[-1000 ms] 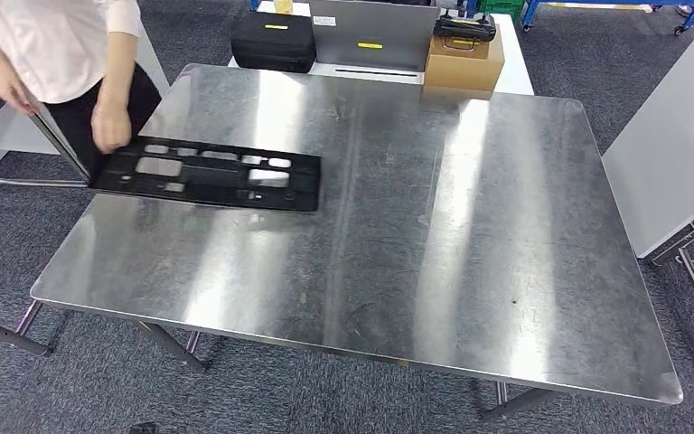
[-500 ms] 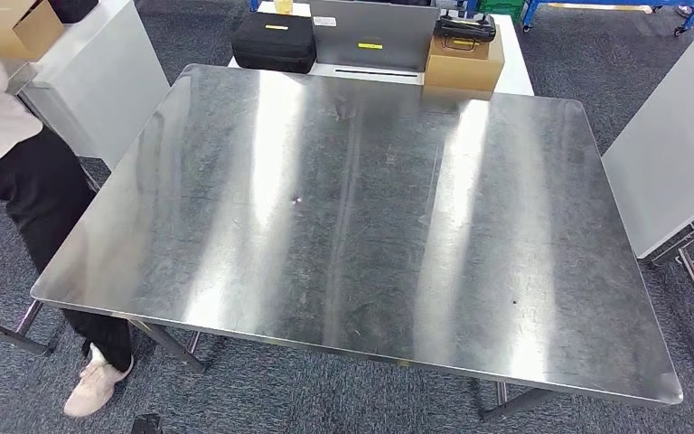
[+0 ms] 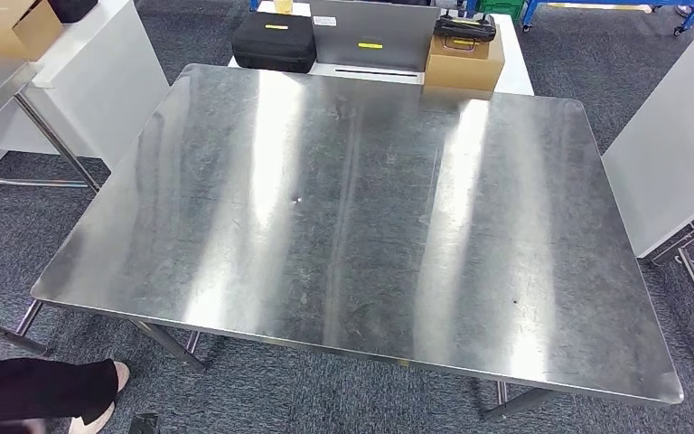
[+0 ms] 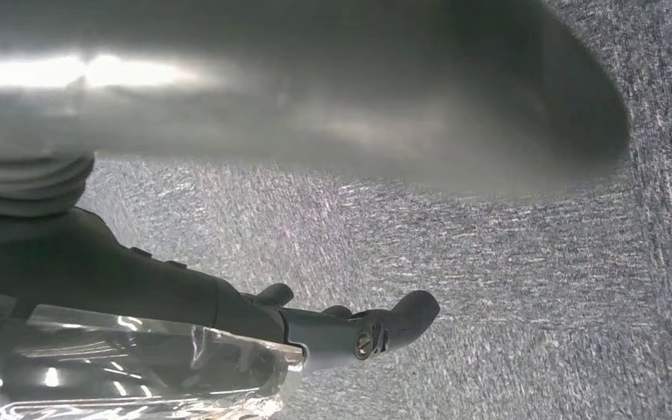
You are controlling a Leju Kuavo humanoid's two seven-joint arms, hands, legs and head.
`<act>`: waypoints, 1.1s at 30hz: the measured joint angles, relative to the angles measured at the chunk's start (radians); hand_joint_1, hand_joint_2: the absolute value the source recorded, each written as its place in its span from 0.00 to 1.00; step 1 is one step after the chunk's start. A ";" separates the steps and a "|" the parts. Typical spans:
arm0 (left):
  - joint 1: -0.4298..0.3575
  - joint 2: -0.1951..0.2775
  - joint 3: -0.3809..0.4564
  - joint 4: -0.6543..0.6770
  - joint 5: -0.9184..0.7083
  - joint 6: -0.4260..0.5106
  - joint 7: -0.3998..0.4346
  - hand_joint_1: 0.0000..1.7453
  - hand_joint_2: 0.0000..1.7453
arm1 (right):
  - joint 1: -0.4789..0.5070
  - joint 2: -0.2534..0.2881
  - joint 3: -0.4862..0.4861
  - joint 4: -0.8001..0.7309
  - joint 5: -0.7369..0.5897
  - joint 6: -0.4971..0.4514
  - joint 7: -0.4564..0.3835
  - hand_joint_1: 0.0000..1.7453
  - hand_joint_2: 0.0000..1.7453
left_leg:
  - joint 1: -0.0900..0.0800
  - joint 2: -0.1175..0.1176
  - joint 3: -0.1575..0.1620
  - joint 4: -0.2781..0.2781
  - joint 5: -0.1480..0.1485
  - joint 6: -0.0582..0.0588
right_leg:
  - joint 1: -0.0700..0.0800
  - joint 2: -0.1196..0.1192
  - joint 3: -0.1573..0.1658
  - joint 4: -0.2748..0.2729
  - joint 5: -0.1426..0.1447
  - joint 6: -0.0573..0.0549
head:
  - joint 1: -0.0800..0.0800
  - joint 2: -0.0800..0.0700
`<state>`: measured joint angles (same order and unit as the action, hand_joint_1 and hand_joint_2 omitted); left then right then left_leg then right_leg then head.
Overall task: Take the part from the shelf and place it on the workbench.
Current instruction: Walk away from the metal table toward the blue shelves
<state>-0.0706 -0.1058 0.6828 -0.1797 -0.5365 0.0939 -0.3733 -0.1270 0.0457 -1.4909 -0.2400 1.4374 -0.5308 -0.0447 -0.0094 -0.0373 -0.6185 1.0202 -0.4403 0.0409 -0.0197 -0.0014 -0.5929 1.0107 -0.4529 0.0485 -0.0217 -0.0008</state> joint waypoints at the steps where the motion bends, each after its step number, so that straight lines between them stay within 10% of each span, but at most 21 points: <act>1: 0.000 0.000 0.000 0.000 -0.003 0.000 0.002 0.00 0.00 | 0.000 0.000 -0.001 0.002 0.001 0.014 0.002 0.00 1.00 | 0.000 0.000 0.000 0.000 0.000 0.000 | 0.000 0.000 0.000 0.000 0.000 0.000 | 0.000 0.000; 7: -0.003 0.006 -0.017 0.000 -0.046 -0.003 0.053 0.00 0.00 | 0.001 0.015 0.008 0.014 0.048 0.171 0.013 0.00 1.00 | 0.000 0.000 0.000 0.000 0.000 0.000 | 0.000 0.000 0.000 0.000 0.000 0.000 | 0.000 0.000; 11: -0.002 0.009 -0.031 0.000 -0.069 -0.010 0.063 0.00 0.00 | 0.002 0.031 0.025 0.021 0.070 0.207 0.036 0.00 0.00 | 0.001 0.000 0.000 0.000 0.000 0.000 | 0.000 0.000 0.000 0.000 0.000 0.000 | 0.000 0.000; 17: 0.007 0.018 -0.050 0.000 -0.099 -0.033 0.056 0.00 0.00 | 0.004 0.041 0.060 0.025 0.107 0.220 0.052 0.00 0.00 | 0.010 0.004 0.009 -0.015 0.016 0.020 | -0.006 0.000 0.004 0.007 -0.011 0.007 | -0.001 0.000; 22: 0.009 0.023 -0.058 0.000 -0.111 -0.040 0.054 0.00 0.00 | 0.008 0.042 0.082 0.027 0.120 0.215 0.084 0.00 0.00 | 0.019 0.009 -0.006 -0.028 0.039 0.020 | -0.007 0.000 -0.077 0.259 -0.163 -0.002 | 0.008 0.000; 27: 0.012 0.026 -0.060 -0.001 -0.124 -0.041 0.049 0.00 0.00 | 0.006 0.037 0.101 0.028 0.119 0.175 0.101 0.00 0.00 | 0.029 0.008 -0.034 -0.018 0.063 -0.013 | -0.014 0.008 0.110 0.017 -0.100 0.035 | 0.009 0.000; 31: 0.012 0.029 -0.064 -0.002 -0.131 -0.041 0.043 0.00 0.00 | 0.006 0.035 0.115 0.029 0.122 0.148 0.117 0.00 0.00 | 0.029 0.003 -0.041 -0.006 0.072 -0.037 | -0.014 0.015 0.104 0.000 -0.087 -0.011 | 0.003 0.000; 33: 0.016 0.030 -0.065 -0.002 -0.132 -0.040 0.043 0.00 0.00 | 0.006 0.035 0.121 0.029 0.123 0.143 0.119 0.00 0.00 | 0.036 0.012 -0.053 0.029 0.020 -0.044 | -0.013 0.007 0.091 0.002 -0.073 -0.035 | -0.001 0.000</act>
<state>-0.0543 -0.0760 0.6179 -0.1814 -0.6689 0.0537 -0.3306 -0.1214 0.0802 -1.3699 -0.2110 1.5606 -0.3876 0.0745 0.0268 -0.0249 -0.6712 1.0494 -0.4200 -0.0027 -0.0330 0.0053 -0.5016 1.0132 -0.5264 0.0137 -0.0230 -0.0008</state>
